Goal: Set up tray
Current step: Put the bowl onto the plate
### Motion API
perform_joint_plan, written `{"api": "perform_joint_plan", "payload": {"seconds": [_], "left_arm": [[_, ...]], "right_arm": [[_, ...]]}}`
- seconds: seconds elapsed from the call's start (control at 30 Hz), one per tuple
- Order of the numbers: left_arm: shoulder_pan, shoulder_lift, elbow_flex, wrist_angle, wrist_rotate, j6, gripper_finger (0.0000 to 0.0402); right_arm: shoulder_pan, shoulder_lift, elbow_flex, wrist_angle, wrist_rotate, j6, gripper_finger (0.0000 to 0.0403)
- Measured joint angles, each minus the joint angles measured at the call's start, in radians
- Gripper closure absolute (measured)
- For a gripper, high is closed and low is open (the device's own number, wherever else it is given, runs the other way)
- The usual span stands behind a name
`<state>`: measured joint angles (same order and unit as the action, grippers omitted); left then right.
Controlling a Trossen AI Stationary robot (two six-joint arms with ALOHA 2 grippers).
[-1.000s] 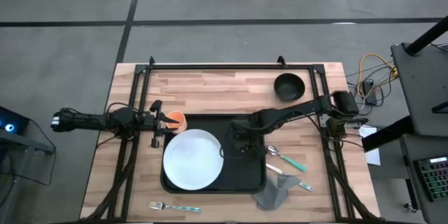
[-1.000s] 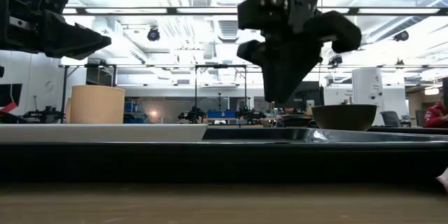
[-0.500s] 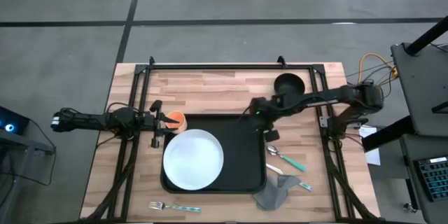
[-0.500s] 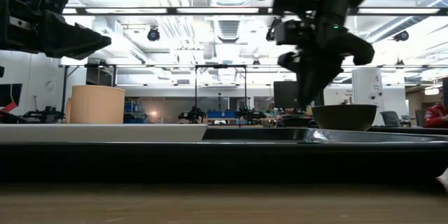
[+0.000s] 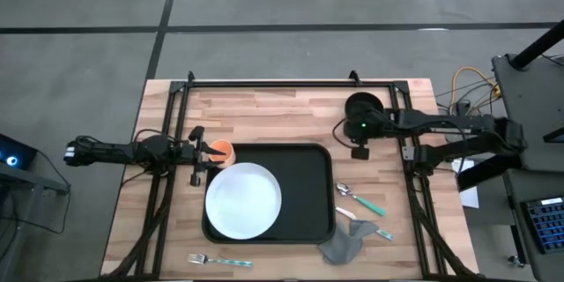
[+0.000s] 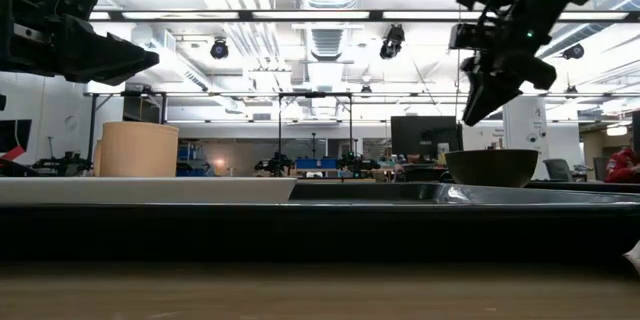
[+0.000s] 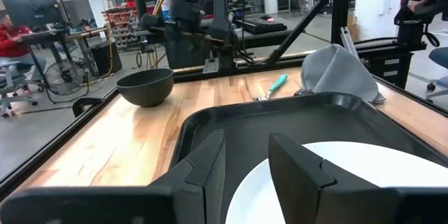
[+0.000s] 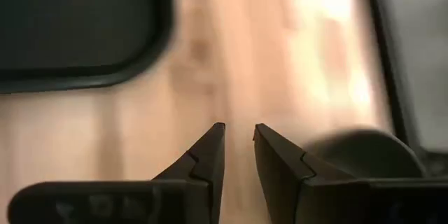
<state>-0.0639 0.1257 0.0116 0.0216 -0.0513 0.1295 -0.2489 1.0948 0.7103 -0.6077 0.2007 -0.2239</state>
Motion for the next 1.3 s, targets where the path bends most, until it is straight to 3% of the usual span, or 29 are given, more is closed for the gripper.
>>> {"api": "perform_joint_plan", "payload": {"seconds": [0.2,0.53,0.83,1.0,1.3], "left_arm": [[0.000,0.000,0.000,0.000,0.000,0.000,0.0309],[0.000,0.000,0.000,0.000,0.000,0.000,0.0309],[0.000,0.000,0.000,0.000,0.000,0.000,0.0309],[0.000,0.000,0.000,0.000,0.000,0.000,0.0309],[0.000,0.000,0.000,0.000,0.000,0.000,0.0309]], "right_arm": [[-0.014,-0.063,-0.055,0.014,0.032,0.037,0.0332],[-0.123,-0.040,-0.065,0.024,0.083,0.146,0.0333],[-0.213,0.046,-0.072,0.053,-0.012,0.138,0.0318],[-0.237,0.112,-0.073,0.076,-0.015,0.110,0.0317],[-0.282,0.192,-0.070,0.078,-0.017,0.058,0.0358]]}}
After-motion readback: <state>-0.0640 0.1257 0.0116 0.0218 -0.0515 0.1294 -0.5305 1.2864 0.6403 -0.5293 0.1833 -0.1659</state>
